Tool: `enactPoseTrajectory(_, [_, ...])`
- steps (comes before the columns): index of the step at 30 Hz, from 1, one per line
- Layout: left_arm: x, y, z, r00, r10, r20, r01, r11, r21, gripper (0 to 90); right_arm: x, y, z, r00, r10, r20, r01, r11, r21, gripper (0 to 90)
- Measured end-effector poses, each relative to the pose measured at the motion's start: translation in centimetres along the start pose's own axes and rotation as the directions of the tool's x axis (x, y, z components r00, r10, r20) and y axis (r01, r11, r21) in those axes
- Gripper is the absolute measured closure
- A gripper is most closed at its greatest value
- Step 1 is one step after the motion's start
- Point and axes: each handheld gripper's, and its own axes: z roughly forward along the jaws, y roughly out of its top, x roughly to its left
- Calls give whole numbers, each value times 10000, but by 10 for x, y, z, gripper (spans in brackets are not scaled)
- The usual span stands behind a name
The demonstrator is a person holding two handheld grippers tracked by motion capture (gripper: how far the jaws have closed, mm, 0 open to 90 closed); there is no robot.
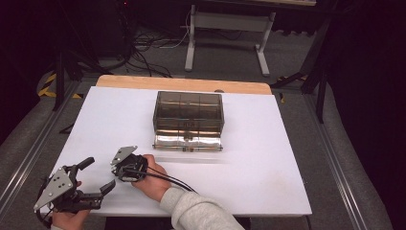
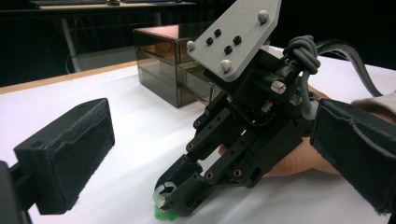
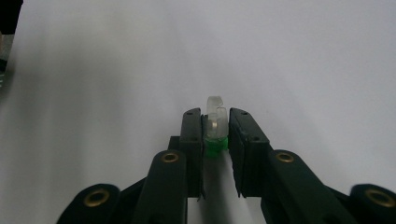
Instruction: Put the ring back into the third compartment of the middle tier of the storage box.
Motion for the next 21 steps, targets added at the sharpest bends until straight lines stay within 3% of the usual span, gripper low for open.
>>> enactPoseTrajectory(21, [0,1,1,10000,67,-2,-66,10000,64,8,-8,-5,-38,9997,59,251,-50,9993,-366,762])
